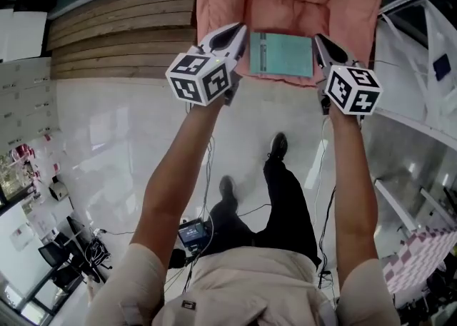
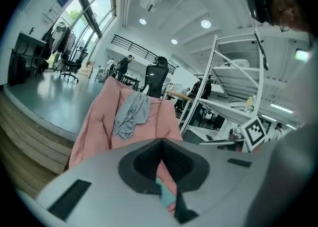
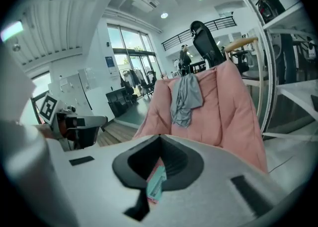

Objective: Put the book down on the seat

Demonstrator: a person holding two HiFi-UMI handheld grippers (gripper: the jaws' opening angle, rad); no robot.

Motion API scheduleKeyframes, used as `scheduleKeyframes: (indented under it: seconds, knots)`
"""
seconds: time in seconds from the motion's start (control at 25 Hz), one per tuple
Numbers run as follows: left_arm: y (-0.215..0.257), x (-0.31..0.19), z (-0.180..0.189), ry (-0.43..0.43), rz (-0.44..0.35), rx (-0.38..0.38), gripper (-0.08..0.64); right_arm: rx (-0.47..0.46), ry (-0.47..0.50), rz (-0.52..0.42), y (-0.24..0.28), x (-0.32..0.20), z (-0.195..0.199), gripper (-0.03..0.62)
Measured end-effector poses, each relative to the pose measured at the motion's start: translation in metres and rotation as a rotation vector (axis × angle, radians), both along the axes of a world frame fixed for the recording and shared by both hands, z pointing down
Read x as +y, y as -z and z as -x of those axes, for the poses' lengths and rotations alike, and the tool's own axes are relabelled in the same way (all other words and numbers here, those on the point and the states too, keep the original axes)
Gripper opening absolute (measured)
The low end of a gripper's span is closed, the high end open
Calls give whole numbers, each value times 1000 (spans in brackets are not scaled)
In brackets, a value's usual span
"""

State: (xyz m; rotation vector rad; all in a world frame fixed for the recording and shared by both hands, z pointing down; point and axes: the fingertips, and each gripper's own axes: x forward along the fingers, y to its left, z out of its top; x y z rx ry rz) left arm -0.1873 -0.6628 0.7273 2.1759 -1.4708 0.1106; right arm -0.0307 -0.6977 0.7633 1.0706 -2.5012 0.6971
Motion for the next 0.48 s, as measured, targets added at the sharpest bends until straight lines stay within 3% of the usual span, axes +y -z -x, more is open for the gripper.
scheduleKeyframes:
  seconds: [0.48]
  knots:
    - [187, 89, 26, -59, -145, -11, 9, -91, 85, -220, 218, 94, 39, -6]
